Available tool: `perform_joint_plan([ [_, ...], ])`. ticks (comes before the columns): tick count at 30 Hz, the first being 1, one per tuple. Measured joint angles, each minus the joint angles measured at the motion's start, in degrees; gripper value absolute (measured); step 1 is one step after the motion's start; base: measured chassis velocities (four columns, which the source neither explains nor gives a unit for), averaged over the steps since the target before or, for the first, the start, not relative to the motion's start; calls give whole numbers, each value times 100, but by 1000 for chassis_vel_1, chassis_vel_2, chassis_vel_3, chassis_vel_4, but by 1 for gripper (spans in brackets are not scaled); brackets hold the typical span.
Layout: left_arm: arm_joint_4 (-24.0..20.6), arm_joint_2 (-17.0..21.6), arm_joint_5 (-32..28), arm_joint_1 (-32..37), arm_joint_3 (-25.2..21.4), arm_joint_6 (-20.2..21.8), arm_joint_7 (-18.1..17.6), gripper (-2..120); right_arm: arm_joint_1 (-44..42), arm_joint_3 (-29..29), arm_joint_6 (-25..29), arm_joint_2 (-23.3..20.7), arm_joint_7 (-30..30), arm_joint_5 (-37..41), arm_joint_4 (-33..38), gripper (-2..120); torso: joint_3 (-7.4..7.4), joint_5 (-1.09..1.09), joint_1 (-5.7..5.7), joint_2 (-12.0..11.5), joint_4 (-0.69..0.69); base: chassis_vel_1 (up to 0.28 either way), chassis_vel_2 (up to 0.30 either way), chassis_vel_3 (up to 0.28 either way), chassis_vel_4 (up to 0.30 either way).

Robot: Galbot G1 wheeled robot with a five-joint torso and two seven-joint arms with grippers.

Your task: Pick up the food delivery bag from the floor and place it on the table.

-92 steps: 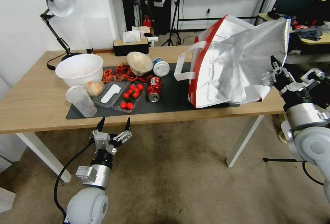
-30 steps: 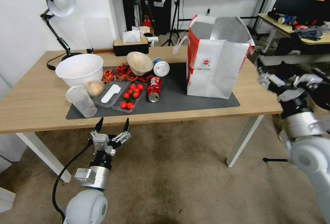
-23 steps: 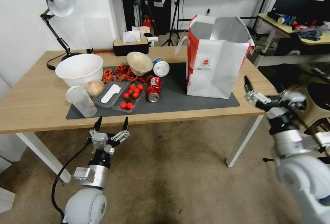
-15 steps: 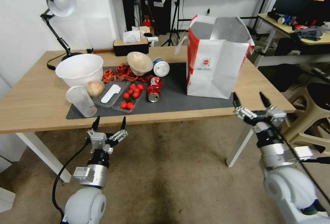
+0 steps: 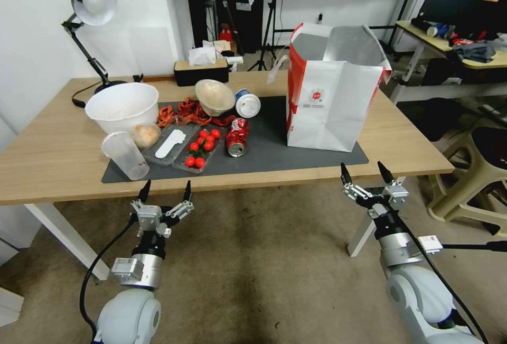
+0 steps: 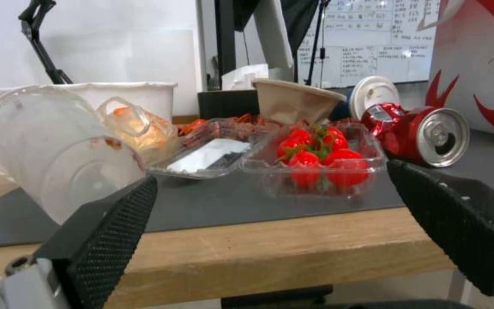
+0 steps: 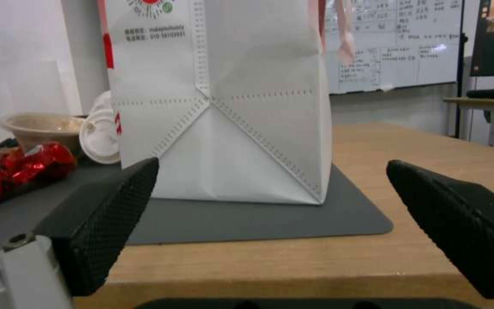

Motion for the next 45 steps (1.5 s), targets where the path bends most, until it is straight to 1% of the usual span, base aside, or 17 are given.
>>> perform_joint_plan([
  [11,34,-38,21,1,-1,-54,-7,100,19,1,56,50,-49,-71,-144,100,0,0,0,0,0,0,0,0,0],
  [16,30,-48,56,18,-30,-57,-100,100,21,2,57,45,-50,-69,-144,100,0,0,0,0,0,0,0,0,0],
  [25,25,-34,208,78,-104,-49,-153,100,23,6,57,41,-50,-61,-134,100,0,0,0,0,0,0,0,0,0],
  [45,28,-25,225,92,-110,-36,-164,100,23,9,57,37,-46,-52,-124,100,0,0,0,0,0,0,0,0,0],
])
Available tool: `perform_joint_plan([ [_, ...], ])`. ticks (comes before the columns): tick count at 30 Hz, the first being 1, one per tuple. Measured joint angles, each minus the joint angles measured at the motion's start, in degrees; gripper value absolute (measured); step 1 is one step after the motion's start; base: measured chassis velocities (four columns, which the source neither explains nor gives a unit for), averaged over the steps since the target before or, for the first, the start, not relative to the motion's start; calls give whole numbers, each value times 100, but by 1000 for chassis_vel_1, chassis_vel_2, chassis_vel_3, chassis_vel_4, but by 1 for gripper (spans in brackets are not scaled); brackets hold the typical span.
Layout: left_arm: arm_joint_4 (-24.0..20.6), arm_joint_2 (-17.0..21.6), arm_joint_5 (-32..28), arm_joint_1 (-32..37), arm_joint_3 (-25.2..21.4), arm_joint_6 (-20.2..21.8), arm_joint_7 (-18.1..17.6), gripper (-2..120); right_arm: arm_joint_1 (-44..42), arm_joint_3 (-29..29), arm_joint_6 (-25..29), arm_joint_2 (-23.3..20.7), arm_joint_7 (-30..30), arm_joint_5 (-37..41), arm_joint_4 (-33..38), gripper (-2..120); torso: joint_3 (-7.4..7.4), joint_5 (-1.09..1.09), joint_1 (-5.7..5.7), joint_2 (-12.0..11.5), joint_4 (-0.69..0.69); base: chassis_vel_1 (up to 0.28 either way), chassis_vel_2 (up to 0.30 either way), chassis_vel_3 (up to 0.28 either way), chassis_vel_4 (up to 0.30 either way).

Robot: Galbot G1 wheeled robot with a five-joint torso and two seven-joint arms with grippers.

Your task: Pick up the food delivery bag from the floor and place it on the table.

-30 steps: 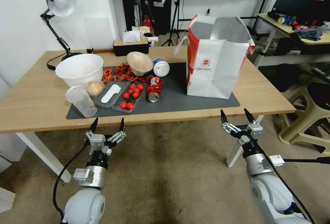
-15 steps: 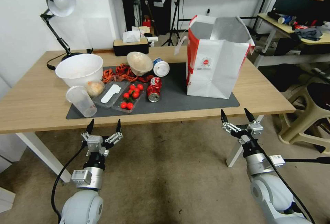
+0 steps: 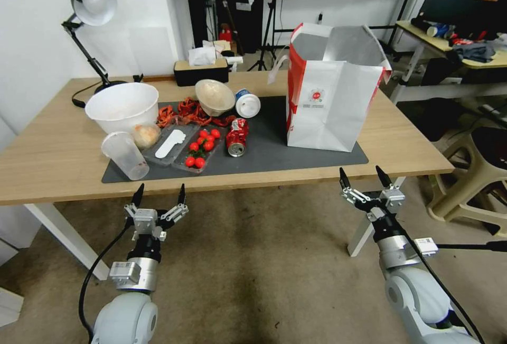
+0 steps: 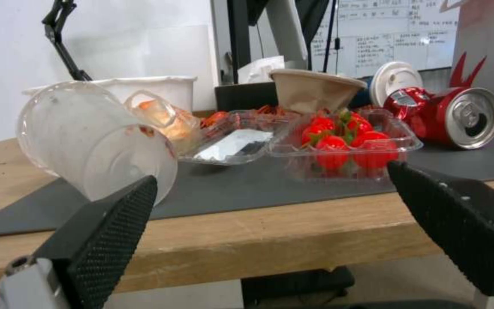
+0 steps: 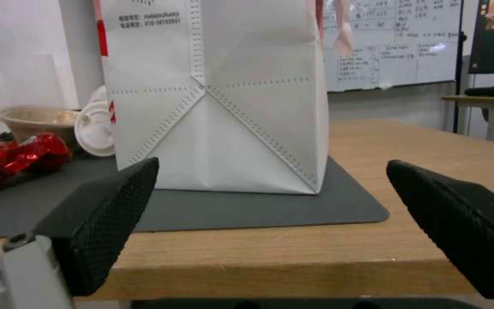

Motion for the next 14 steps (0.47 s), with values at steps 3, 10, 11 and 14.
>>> perform_joint_plan([
  [3,0,0,0,0,0,1,0,100,0,0,-1,0,1,1,1,100,0,0,0,0,0,0,0,0,0],
  [10,0,0,0,-1,2,4,0,100,0,0,-3,-1,3,1,4,100,0,0,0,0,0,0,0,0,0],
  [11,0,0,-1,-1,2,4,0,100,0,0,-3,0,3,1,4,100,0,0,0,0,0,0,0,0,0],
  [14,0,0,-1,0,2,5,1,100,0,0,-4,-1,3,1,4,100,0,0,0,0,0,0,0,0,0],
])
